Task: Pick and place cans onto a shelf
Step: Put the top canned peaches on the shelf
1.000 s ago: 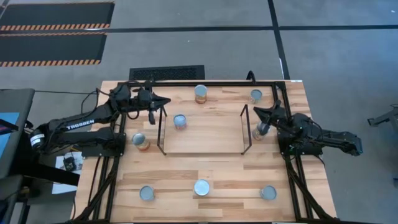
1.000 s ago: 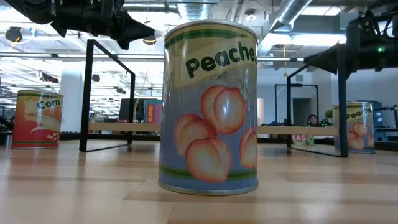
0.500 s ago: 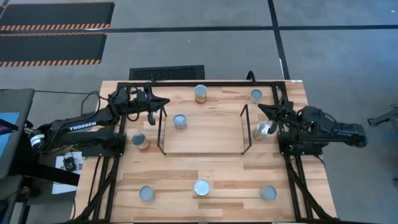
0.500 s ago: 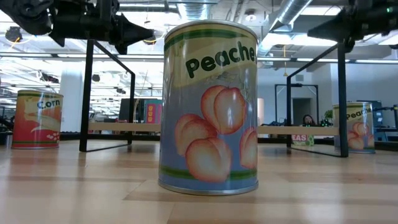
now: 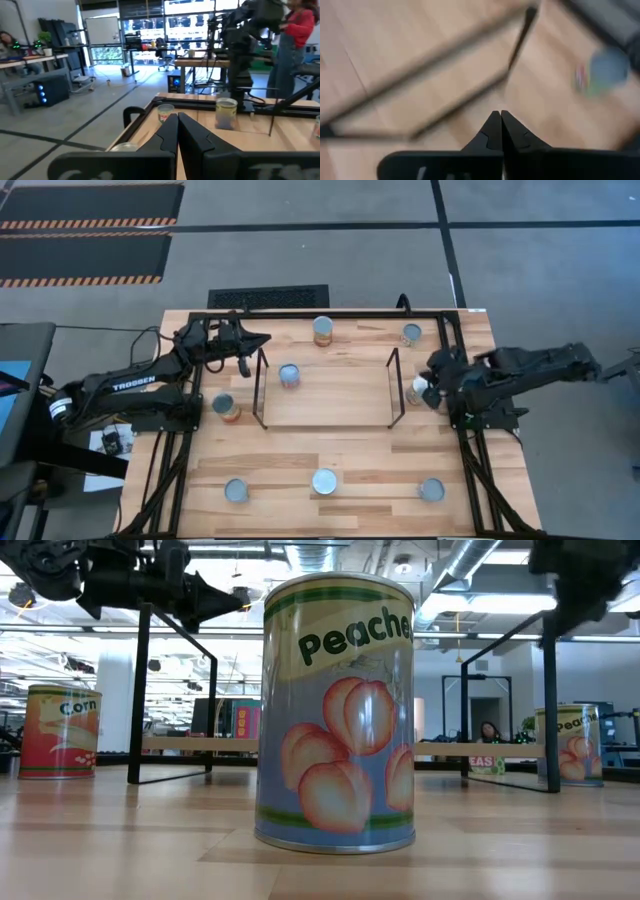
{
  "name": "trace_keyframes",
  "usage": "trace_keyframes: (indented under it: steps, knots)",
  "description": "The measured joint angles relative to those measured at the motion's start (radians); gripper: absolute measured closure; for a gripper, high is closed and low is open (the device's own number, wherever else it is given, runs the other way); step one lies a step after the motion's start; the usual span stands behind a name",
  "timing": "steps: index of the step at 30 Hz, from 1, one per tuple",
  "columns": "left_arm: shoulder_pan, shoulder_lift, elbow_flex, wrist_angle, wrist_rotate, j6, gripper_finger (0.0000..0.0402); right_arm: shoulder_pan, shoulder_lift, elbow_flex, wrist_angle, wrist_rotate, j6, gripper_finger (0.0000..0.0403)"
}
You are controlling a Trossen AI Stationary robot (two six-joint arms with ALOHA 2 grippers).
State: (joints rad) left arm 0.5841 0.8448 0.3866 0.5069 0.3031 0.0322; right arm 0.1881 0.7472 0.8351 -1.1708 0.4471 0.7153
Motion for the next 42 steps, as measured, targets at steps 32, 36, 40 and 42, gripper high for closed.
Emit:
trace_keyframes:
  steps: [32, 36, 40, 42]
  knots:
    - [0.021, 0.000, 0.000, -0.071, 0.033, 0.011, 0.0401, -0.041, 0.274, -0.103, -0.024, -0.142, -0.089, 0.0264]
    - [0.021, 0.000, 0.000, -0.071, 0.033, 0.011, 0.0401, -0.041, 0.275, -0.103, -0.023, -0.144, -0.111, 0.0275]
    - [0.021, 0.000, 0.000, -0.071, 0.033, 0.011, 0.0401, -0.051, 0.281, -0.103, -0.019, -0.155, -0.115, 0.0284]
    - [0.021, 0.000, 0.000, -0.071, 0.033, 0.011, 0.0401, -0.063, 0.288, -0.104, -0.013, -0.166, -0.120, 0.0286]
